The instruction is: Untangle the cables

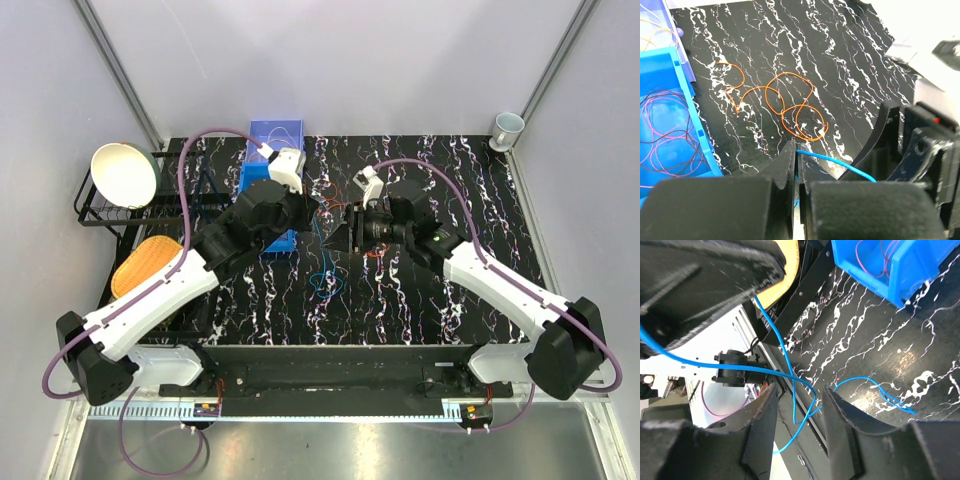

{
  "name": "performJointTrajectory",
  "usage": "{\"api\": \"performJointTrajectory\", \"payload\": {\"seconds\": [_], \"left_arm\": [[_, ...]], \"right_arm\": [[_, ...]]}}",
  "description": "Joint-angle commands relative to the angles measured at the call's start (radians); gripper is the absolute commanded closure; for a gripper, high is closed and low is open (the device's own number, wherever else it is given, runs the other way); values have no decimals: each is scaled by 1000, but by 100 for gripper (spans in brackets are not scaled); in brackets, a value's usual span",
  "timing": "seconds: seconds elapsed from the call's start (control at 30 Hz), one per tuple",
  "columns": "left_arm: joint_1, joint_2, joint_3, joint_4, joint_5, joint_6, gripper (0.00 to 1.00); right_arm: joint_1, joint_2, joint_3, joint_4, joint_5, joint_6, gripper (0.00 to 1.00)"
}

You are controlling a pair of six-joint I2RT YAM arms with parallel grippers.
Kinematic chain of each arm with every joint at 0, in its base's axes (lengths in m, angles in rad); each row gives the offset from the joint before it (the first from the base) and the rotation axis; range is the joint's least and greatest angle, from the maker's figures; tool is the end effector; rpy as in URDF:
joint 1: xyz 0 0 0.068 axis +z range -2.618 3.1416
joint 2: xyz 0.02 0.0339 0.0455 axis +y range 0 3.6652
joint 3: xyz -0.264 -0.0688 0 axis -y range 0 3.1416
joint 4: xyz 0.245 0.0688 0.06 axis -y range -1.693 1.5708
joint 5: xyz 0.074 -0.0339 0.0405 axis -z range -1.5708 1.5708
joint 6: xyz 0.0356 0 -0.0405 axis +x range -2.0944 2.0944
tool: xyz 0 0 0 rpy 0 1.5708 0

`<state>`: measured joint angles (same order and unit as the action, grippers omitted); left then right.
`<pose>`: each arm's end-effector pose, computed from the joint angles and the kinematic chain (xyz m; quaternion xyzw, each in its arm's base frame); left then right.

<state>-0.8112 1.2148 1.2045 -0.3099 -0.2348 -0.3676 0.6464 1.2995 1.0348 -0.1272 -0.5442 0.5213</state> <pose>0.1965 -0.1949 0.3842 0.1103 0.8006 -0.2442 0.5360 0.2267 0.1942 0.3218 -0.1992 0.7898 0.4816 0.3236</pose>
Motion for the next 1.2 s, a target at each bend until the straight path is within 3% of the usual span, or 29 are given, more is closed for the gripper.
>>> {"api": "performJointTrajectory", "payload": {"seconds": [0.0, 0.27, 0.4, 0.43, 0.5, 0.53, 0.6, 0.63, 0.73, 0.8, 0.97, 1.07, 1.17], "left_arm": [[-6, 8, 49, 46, 14, -8, 100], [-6, 18, 49, 57, 14, -13, 100], [-6, 20, 49, 57, 15, -14, 100], [-6, 22, 47, 52, 15, -13, 100], [-6, 26, 62, 11, 17, 7, 81], [-6, 26, 67, -6, 20, 18, 39], [-6, 14, 61, -66, -9, 30, 11], [-6, 6, 53, -84, -29, 29, 3], [-3, -55, 2, -109, -49, 16, 3], [9, -127, -40, -72, 26, 25, 3], [108, -293, -193, 112, 458, 39, 6], [147, -382, -249, 188, 625, 47, 7], [147, -429, -284, 250, 698, 42, 9]], "right_arm": [[22, 7, -21, 72, -17, 16, 57], [47, 27, -38, 101, -14, 32, 67], [50, 32, -44, 106, -2, 45, 90], [50, 27, -45, 106, 9, 48, 100], [50, 12, -44, 80, 64, 45, 100], [50, -17, -41, 48, 88, 39, 100], [48, -52, -32, 20, 141, 5, 100], [47, -84, -28, -7, 150, -9, 100], [38, -129, -10, -55, 161, -61, 100], [30, -138, 2, -72, 127, -95, 100], [-2, -172, 5, -86, -83, -142, 100], [-7, -189, 8, -84, -195, -150, 100], [-8, -201, 19, -84, -288, -149, 100]]}}
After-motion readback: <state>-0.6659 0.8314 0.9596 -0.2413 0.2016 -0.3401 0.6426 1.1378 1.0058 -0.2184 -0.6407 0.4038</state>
